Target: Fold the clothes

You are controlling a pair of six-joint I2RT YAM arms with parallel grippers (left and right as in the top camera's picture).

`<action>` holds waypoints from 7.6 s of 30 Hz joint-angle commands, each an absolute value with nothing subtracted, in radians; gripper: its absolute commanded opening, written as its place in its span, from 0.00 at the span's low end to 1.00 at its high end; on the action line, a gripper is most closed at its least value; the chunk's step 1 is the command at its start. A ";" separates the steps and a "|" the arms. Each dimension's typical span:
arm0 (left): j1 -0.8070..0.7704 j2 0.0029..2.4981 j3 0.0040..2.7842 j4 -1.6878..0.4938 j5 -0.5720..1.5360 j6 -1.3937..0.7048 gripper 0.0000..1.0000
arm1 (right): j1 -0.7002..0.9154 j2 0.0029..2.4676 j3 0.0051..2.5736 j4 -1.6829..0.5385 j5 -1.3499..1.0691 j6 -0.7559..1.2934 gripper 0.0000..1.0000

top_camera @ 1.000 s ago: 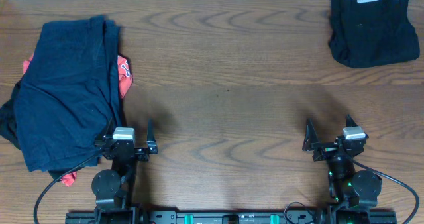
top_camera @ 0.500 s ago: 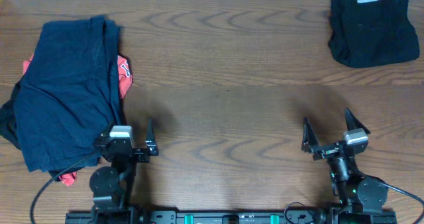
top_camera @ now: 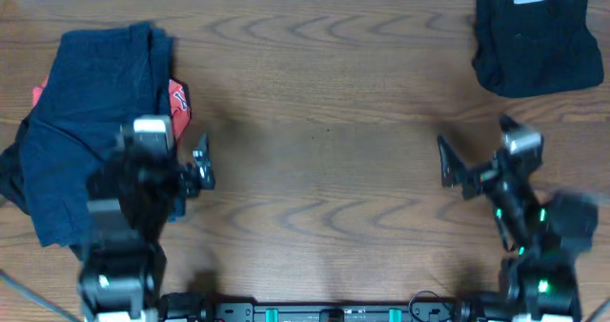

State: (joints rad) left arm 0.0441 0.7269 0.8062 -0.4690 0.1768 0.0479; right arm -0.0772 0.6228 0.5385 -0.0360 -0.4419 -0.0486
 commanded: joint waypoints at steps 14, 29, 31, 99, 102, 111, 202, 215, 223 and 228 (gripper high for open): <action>0.050 1.310 1.289 -0.538 0.250 0.051 0.98 | -0.059 1.470 1.396 -0.635 -0.559 -0.041 0.99; 0.181 1.716 1.301 -0.318 0.042 0.100 0.96 | -0.057 1.560 1.393 -0.626 -0.570 0.023 0.99; 0.180 1.751 1.301 -0.304 -0.027 0.100 0.94 | -0.057 1.560 1.393 -0.640 -0.545 0.021 0.99; -0.346 1.575 1.324 -0.349 0.202 0.025 0.06 | 0.057 1.634 1.393 -0.755 -0.507 0.072 0.90; -0.346 1.564 1.324 -0.359 0.202 0.025 0.06 | 0.076 1.699 1.393 -0.670 -0.564 0.041 0.92; -0.346 1.519 1.324 -0.421 0.203 0.025 0.06 | 0.083 1.892 1.393 -0.367 -0.852 -0.091 0.98; -0.662 1.355 1.383 -0.702 -0.301 -0.518 0.06 | -0.038 1.773 1.393 -0.203 -0.697 0.193 0.01; -0.514 0.928 1.383 -0.678 -0.278 -0.498 0.06 | -0.051 1.359 1.393 -0.511 -0.421 0.179 0.01; -0.514 1.104 1.371 -0.692 -0.159 -0.497 0.06 | -0.051 1.309 1.393 -0.632 -0.365 0.186 0.01; -0.514 1.119 1.400 -0.656 -0.158 -0.431 0.06 | -0.052 1.286 1.393 -0.655 -0.362 0.186 0.01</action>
